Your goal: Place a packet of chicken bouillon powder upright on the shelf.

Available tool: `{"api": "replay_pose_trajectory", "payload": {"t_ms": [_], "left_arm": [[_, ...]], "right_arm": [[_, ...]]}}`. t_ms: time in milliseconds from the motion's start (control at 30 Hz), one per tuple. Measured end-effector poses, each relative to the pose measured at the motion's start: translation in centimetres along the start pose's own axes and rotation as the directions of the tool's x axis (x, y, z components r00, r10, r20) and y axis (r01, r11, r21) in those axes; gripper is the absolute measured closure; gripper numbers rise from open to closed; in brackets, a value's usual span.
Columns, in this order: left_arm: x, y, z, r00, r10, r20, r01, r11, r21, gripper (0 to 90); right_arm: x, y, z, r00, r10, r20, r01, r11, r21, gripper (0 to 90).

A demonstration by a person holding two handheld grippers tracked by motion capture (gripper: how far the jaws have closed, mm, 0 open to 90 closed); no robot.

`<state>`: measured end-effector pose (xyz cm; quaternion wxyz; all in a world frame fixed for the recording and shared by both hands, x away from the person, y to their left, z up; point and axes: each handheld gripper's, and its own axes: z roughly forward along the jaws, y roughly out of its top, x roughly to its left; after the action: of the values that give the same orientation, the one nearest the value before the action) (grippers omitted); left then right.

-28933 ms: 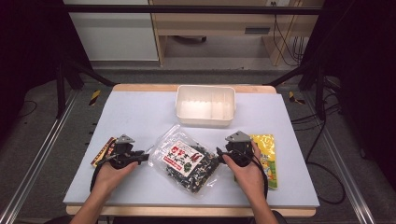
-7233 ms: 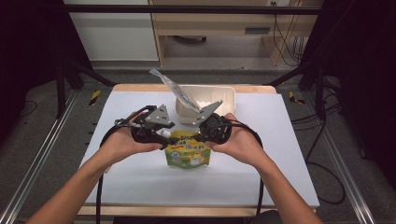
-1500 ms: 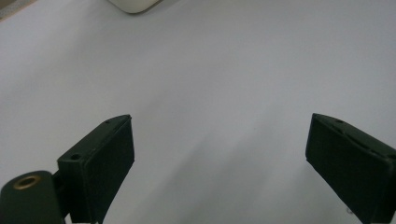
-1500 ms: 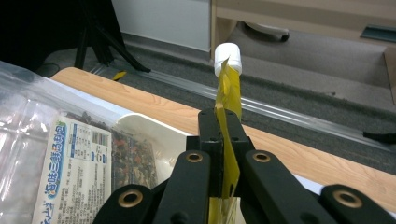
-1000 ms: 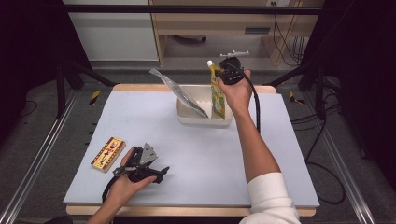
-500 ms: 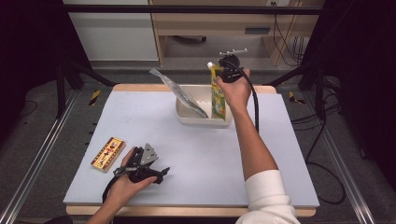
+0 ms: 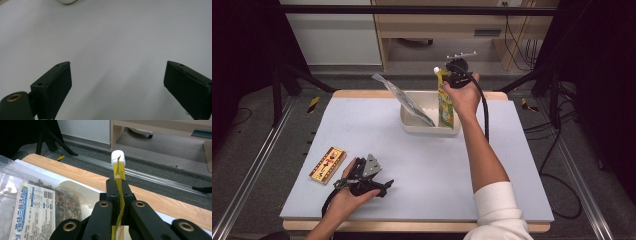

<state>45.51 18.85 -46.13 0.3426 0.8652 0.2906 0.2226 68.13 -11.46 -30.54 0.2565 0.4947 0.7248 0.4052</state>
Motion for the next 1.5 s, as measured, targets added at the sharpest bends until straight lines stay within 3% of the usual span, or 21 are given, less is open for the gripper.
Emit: {"api": "replay_pose_trajectory", "payload": {"t_ms": [967, 1200, 1500], "left_arm": [[0.0, 0.0, 0.1, 1.0000, 0.004, 0.004, -0.004, 1.0000, 0.009, 7.6], [-0.1, 0.0, 0.1, 1.0000, 0.002, 0.007, -0.002, 1.0000, 0.007, 7.6], [0.0, 0.0, -0.1, 1.0000, 0.002, 0.002, -0.002, 1.0000, 0.004, 7.3]], "right_arm": [[-0.5, 0.4, 0.2, 0.9997, 0.022, 0.008, -0.022, 0.999, 0.033, 89.5], [-0.6, 0.3, 0.3, 0.9990, 0.045, -0.002, -0.044, 0.998, 0.048, 76.4], [-0.3, 0.3, -0.9, 0.9986, 0.042, -0.033, -0.042, 0.999, 0.003, 59.0]]}}
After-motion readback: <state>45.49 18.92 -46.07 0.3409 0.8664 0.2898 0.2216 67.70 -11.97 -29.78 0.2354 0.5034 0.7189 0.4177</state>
